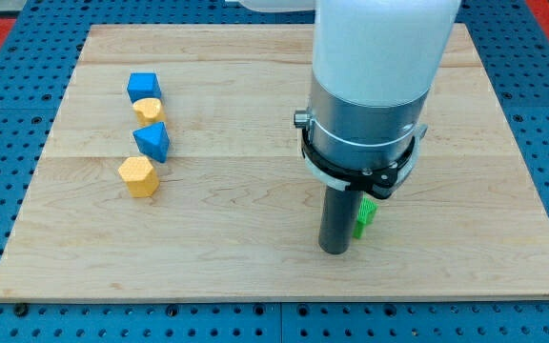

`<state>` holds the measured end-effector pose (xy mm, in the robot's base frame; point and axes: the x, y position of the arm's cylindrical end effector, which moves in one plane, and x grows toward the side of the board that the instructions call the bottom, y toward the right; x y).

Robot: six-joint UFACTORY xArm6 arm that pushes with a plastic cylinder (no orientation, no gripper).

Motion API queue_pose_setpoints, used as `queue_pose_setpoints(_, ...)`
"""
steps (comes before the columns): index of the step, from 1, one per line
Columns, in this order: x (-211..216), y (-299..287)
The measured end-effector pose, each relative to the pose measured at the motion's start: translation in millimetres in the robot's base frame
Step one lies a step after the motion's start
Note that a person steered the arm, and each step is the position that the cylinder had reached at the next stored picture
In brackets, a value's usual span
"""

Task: Point your arm at the blue triangle

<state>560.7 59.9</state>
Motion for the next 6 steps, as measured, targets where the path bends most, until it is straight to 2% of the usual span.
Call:
queue_pose_setpoints(2, -26.4, 9.6)
queue_pose_setpoints(3, -1.1, -76.2)
queue_pose_setpoints(4, -1.7, -208.5)
queue_pose_setpoints(5, -38.9, -289.2)
queue_pose_setpoints(6, -102.4, -279.9)
